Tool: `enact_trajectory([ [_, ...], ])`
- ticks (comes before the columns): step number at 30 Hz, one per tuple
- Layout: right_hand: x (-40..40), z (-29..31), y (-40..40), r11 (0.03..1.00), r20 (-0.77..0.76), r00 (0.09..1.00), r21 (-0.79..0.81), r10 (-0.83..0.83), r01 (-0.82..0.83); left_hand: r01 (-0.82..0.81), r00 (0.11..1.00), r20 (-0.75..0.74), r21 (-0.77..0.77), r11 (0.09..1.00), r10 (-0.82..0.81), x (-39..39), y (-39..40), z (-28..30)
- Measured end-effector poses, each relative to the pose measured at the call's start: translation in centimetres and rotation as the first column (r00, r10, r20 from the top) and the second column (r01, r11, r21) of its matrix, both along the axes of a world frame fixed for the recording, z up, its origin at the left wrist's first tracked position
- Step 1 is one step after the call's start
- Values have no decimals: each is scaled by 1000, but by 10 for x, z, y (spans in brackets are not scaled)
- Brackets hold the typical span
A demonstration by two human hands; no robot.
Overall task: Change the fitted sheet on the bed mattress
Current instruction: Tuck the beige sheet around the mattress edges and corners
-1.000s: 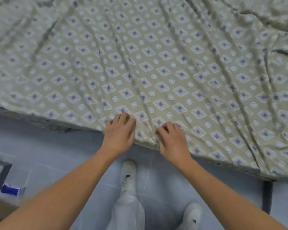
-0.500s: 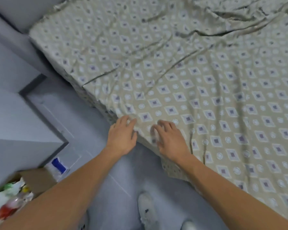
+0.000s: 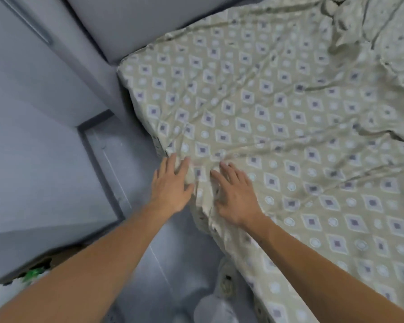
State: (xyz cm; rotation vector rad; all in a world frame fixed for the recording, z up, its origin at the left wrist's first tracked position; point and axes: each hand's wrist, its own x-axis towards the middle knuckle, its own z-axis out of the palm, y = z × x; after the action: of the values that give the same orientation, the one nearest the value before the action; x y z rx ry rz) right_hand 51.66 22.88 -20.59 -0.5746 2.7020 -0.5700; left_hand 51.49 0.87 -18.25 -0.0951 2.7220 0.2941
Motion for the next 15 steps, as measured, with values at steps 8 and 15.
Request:
enact_trajectory([
  [8, -112, -9, -94, 992, -119, 988, -65, 96, -104, 40, 996, -79, 51, 998, -36, -105, -87, -10],
  [15, -131, -4, -123, 999, -233, 972, 43, 33, -24, 105, 988, -117, 27, 994, -101, -114, -113, -10],
])
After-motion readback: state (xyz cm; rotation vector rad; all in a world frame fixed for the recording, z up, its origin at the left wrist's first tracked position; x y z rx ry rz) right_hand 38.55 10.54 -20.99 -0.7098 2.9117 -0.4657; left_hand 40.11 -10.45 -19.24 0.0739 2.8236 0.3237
